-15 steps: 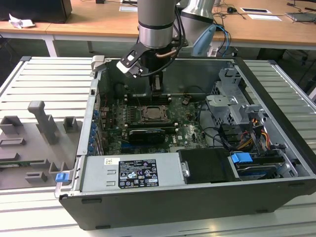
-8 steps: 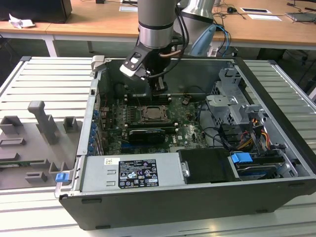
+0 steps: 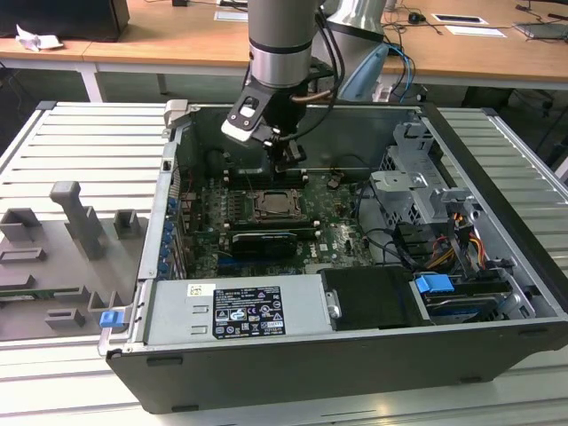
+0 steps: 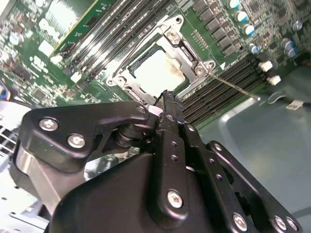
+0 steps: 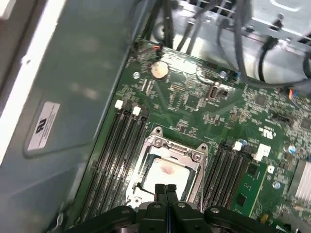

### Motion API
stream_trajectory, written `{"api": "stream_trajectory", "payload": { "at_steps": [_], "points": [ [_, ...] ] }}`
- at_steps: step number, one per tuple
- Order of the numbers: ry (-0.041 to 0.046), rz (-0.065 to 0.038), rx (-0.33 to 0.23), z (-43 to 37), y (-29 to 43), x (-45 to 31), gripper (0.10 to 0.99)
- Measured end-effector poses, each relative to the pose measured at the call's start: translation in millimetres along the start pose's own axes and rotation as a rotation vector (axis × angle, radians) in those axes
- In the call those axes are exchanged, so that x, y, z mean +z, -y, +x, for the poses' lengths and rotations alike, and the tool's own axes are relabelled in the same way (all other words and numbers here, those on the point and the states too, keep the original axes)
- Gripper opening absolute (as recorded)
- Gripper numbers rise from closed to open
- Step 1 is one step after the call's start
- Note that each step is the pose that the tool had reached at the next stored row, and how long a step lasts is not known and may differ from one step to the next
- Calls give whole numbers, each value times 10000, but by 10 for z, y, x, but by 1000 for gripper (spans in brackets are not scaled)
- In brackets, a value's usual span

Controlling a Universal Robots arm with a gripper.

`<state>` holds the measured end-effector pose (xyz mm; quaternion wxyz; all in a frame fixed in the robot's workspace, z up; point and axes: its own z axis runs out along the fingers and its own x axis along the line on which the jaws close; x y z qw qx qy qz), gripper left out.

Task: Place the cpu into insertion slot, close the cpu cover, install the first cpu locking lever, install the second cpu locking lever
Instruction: 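Install the first cpu locking lever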

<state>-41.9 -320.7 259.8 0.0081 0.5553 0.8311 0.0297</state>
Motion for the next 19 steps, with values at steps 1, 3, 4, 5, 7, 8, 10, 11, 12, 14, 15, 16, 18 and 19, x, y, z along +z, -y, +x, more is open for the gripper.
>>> {"api": "stream_trajectory", "payload": {
  "at_steps": [1,3,4,5,7,8,10,11,12,14,15,16,18,19],
  "points": [
    [-17,5,-288,1,1,0,106],
    [-45,14,-762,2,5,2,106],
    [-57,19,-964,5,12,4,106],
    [-68,23,-1153,6,15,5,106],
    [-115,42,-2026,7,16,5,106],
    [-119,53,-2265,8,21,-1,106],
    [-122,53,-2332,9,20,-29,106],
    [-123,54,-2364,11,19,-73,106],
    [-131,54,-2483,12,20,-74,106],
    [-148,63,-2838,12,19,-75,106],
    [-165,71,-3134,11,19,-75,106],
    [-179,75,-3374,12,20,-75,106],
    [-192,79,-3608,11,19,-75,106],
    [-199,81,-3712,11,19,-75,106]
  ]
}}
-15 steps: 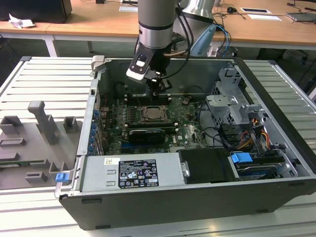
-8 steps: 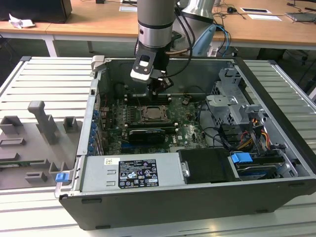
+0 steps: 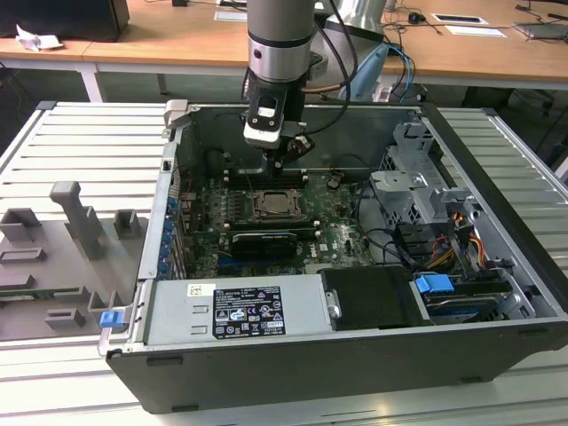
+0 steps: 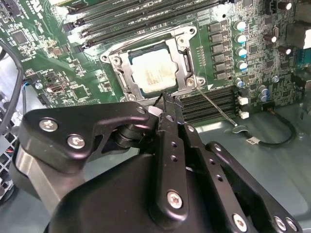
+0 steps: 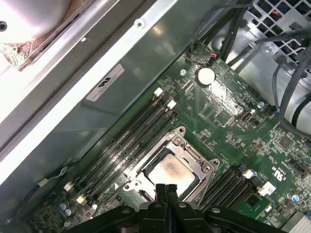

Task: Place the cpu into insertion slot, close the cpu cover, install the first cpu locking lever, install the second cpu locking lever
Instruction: 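Install the first cpu locking lever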

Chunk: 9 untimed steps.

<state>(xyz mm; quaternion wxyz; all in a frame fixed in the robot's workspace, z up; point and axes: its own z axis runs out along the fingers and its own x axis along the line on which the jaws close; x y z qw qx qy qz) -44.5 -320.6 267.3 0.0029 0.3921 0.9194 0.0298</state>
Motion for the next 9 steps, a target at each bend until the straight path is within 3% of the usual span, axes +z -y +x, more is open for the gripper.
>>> {"api": "stream_trajectory", "payload": {
  "at_steps": [3,9],
  "points": [
    [-25,8,-438,0,0,0,106],
    [-35,11,-619,0,0,0,106]
  ]
}}
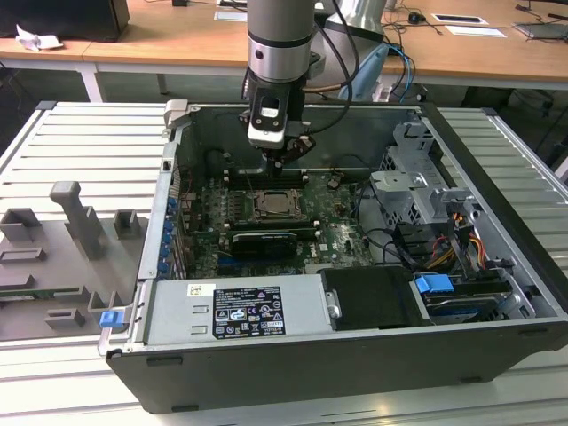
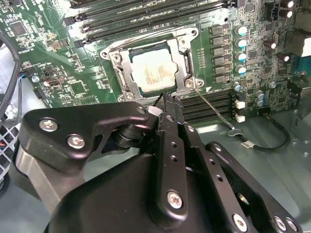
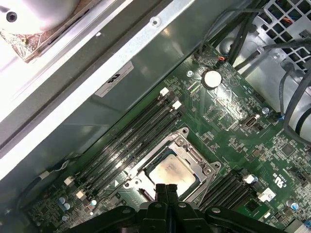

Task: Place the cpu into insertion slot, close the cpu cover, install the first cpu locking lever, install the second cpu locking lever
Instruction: 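Install the first cpu locking lever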

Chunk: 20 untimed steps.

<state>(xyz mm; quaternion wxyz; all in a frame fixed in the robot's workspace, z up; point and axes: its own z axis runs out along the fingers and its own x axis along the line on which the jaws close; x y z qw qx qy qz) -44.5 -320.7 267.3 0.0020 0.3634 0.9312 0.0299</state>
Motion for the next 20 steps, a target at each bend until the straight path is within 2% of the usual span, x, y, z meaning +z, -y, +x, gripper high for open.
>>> {"api": "stream_trajectory", "payload": {
  "at_steps": [20],
  "points": [
    [-40,12,-702,0,0,0,106]
  ]
}}
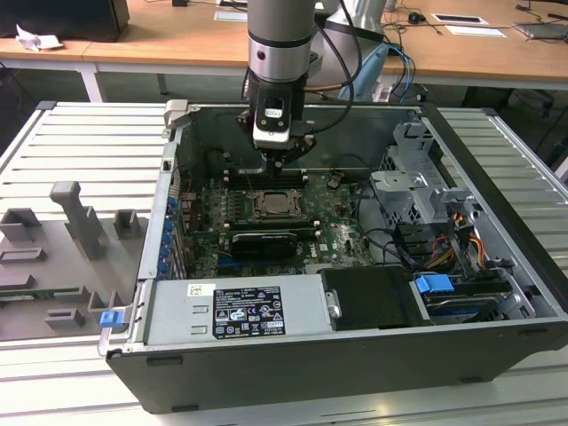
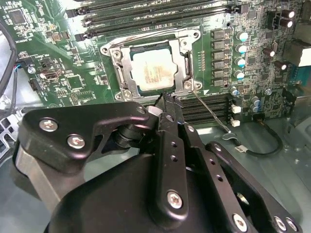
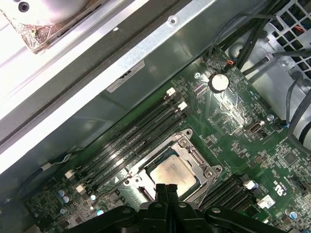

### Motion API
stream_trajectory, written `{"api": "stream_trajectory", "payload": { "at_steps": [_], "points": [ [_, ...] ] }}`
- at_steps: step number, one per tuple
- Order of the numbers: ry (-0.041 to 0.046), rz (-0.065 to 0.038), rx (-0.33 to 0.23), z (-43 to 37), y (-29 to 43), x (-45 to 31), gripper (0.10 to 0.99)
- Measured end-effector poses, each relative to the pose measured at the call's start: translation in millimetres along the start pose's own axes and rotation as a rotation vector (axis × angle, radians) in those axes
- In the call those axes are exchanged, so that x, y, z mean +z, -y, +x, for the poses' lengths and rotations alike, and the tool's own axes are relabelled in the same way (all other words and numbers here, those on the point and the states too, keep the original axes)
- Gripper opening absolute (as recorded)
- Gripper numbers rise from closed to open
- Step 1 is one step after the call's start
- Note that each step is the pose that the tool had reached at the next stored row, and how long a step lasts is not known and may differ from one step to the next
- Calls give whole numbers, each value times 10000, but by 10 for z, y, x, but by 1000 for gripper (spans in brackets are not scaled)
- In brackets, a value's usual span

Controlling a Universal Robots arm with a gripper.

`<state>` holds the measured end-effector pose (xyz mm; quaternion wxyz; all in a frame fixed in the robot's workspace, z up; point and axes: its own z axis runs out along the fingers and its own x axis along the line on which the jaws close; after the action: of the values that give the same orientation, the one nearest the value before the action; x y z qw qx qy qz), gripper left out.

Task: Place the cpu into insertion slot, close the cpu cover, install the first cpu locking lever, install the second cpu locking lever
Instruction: 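Install the first cpu locking lever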

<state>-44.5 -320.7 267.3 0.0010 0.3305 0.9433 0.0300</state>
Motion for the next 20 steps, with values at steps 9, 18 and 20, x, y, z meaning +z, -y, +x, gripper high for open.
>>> {"api": "stream_trajectory", "payload": {
  "at_steps": [9,18,20],
  "points": [
    [-106,34,-1853,0,0,0,106],
    [-155,48,-2709,-1,1,0,106],
    [-165,52,-2877,-1,1,0,106]
  ]
}}
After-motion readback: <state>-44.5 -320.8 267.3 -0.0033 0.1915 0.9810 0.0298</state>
